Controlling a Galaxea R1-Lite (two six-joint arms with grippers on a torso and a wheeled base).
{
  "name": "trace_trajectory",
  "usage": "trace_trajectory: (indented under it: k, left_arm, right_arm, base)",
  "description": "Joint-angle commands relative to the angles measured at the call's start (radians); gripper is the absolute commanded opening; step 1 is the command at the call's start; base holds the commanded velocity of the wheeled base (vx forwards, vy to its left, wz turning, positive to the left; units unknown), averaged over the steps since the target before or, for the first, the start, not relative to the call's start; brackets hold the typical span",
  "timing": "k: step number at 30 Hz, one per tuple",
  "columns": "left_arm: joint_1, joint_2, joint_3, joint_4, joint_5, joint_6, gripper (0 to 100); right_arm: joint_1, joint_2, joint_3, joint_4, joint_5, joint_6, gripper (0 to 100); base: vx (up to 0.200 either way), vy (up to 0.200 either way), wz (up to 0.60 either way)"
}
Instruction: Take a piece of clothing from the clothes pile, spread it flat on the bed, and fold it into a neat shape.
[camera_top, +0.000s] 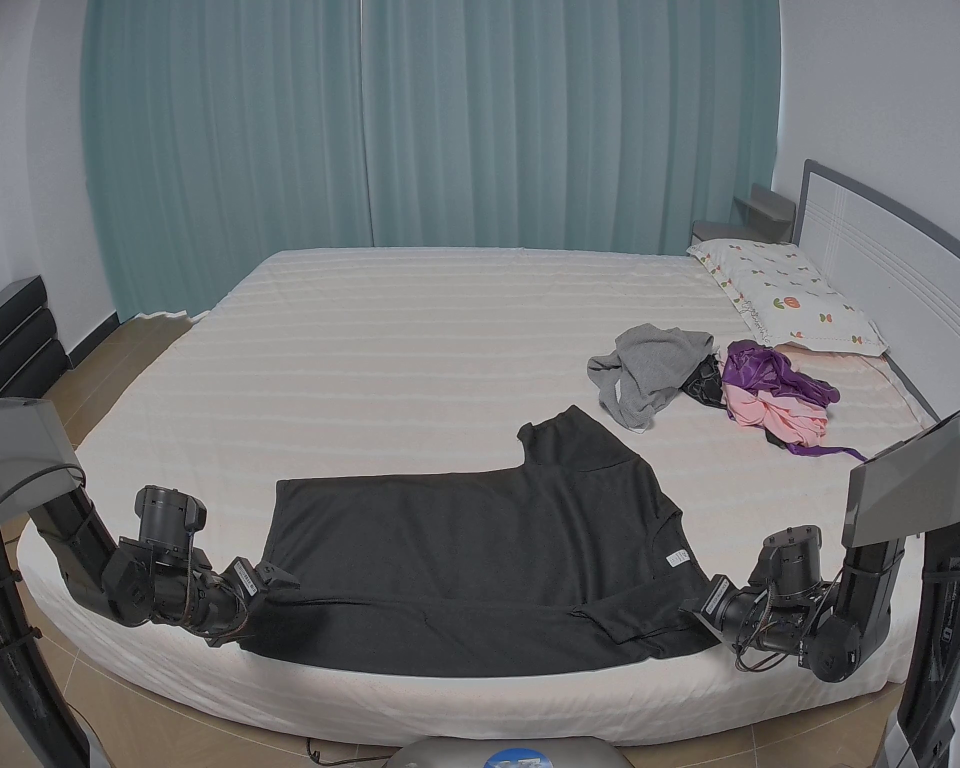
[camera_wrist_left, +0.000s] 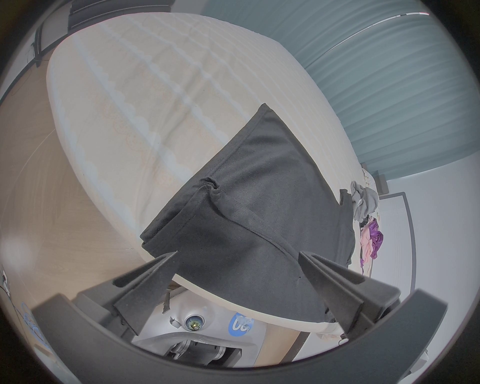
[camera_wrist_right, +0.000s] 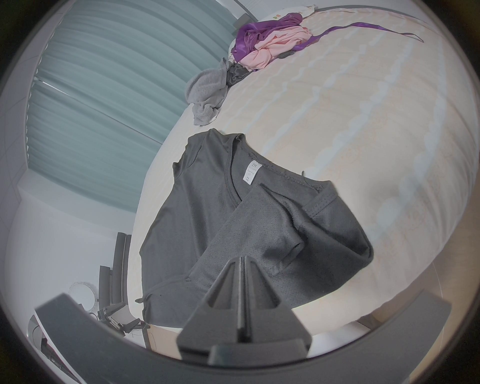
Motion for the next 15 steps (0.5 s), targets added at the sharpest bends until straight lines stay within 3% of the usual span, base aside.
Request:
trace_trajectory:
  k: [1,7,8,15]
  left_arm:
    - [0.000,0.000,0.001,-0.001,0.000,0.000,100]
    - [0.000,0.000,0.001,-0.001,0.000,-0.002,100]
    - [0.000,0.000,0.001,-0.001,0.000,-0.002,100]
    - [0.000,0.000,0.001,-0.001,0.000,-0.002,100]
  right_arm:
    - [-0.002,-0.005,0.022,-0.010,-0.002,0.000,0]
    - [-0.025,-0.002,0.013,-0.010,0.000,-0.011,0]
    - [-0.027,0.002,0.010,-0.007,0.004,-0.016,100]
    - [-0.042,0.054,-0.039,-0.006,0.004,-0.026,100]
  base:
    - [0.000,0.000,0.00]
    - [0.000,0.000,0.00]
    - [0.000,0.000,0.00]
    - [0.000,0.000,0.00]
